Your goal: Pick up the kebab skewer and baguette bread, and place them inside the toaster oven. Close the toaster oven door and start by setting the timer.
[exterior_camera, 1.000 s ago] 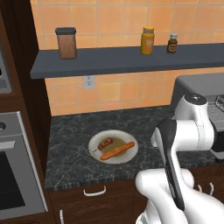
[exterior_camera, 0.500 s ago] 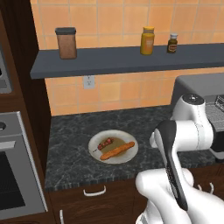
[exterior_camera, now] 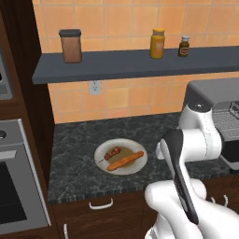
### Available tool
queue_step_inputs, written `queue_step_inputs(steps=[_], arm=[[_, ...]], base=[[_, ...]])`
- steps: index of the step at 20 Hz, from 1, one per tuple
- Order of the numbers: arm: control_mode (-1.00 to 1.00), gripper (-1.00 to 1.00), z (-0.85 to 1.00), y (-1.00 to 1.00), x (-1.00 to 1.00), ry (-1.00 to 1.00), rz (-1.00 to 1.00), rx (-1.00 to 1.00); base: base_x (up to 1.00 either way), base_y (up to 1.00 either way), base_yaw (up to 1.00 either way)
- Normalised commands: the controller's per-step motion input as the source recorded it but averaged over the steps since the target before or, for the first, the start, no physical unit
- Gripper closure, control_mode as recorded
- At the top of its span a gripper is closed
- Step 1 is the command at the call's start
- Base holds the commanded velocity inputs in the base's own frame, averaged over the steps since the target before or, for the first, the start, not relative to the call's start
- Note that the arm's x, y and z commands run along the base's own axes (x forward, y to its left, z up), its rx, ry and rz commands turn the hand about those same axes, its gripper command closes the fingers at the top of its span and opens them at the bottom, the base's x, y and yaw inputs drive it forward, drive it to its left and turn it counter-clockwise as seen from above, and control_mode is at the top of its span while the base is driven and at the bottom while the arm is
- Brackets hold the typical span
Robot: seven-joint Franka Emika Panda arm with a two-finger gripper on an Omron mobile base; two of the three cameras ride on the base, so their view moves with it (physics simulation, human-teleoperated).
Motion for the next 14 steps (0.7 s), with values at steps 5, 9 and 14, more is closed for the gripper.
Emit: queue_step_inputs(steps=[5,9,14], arm=[[-1.0,-1.0,-0.05,0.68,0.42,0.0,-0.05,0.0],[-1.0,-1.0,-0.02,0.49,0.62,0.0,-0.26,0.01],[-1.0,-1.0,-0.22,0.12,0.54,0.0,-0.29,0.06]], base=[[0.0,0.0,0.0],[0.0,0.0,0.0],[0.0,0.0,0.0]])
